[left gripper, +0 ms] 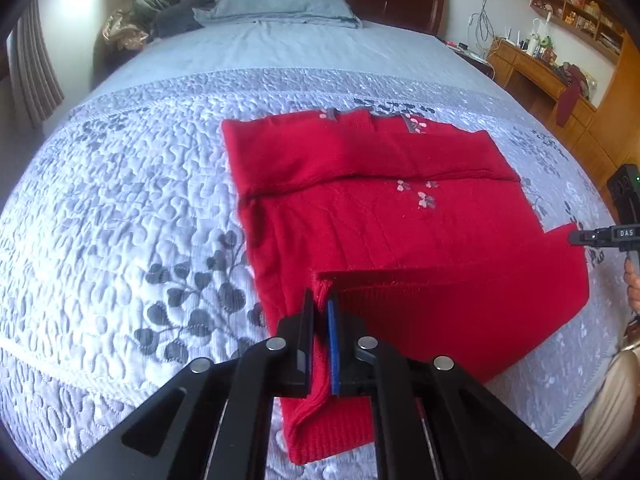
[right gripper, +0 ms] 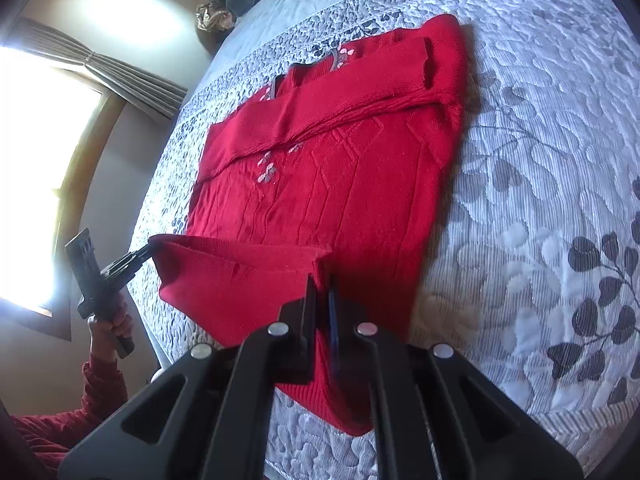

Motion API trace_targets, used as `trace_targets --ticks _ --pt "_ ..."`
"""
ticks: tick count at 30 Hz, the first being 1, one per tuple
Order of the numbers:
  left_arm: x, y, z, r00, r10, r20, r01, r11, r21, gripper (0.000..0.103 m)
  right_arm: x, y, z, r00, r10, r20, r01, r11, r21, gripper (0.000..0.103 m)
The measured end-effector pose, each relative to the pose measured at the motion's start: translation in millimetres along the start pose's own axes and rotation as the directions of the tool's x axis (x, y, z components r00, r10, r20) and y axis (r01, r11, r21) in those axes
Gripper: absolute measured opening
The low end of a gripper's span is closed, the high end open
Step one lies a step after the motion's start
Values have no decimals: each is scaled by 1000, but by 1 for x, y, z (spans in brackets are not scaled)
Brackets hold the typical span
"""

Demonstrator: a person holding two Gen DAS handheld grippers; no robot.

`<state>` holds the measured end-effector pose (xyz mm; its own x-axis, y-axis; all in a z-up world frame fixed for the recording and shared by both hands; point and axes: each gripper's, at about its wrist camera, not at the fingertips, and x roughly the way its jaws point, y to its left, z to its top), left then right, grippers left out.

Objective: Fold small clothes

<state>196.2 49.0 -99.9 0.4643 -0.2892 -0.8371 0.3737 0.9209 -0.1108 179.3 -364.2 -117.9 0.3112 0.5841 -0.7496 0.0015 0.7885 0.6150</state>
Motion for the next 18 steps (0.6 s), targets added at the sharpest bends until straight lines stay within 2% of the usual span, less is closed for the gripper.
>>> trace_targets --ticks 4,8,14,18 --pt "-17 2 -9 999 -16 30 16 1000 -20 6 -5 3 0 1000 18 23 -18 1000 8 4" --pt "-30 5 6 994 -33 102 38 998 -46 6 -20 7 3 996 52 68 -53 999 14 4" --pt "-35 9 51 987 -42 156 53 996 -69 6 -39 15 31 992 63 110 -63 998 -1 4" --pt "-19 15 93 984 -22 179 39 995 -90 6 -48 20 69 991 34 132 -32 999 -18 4"
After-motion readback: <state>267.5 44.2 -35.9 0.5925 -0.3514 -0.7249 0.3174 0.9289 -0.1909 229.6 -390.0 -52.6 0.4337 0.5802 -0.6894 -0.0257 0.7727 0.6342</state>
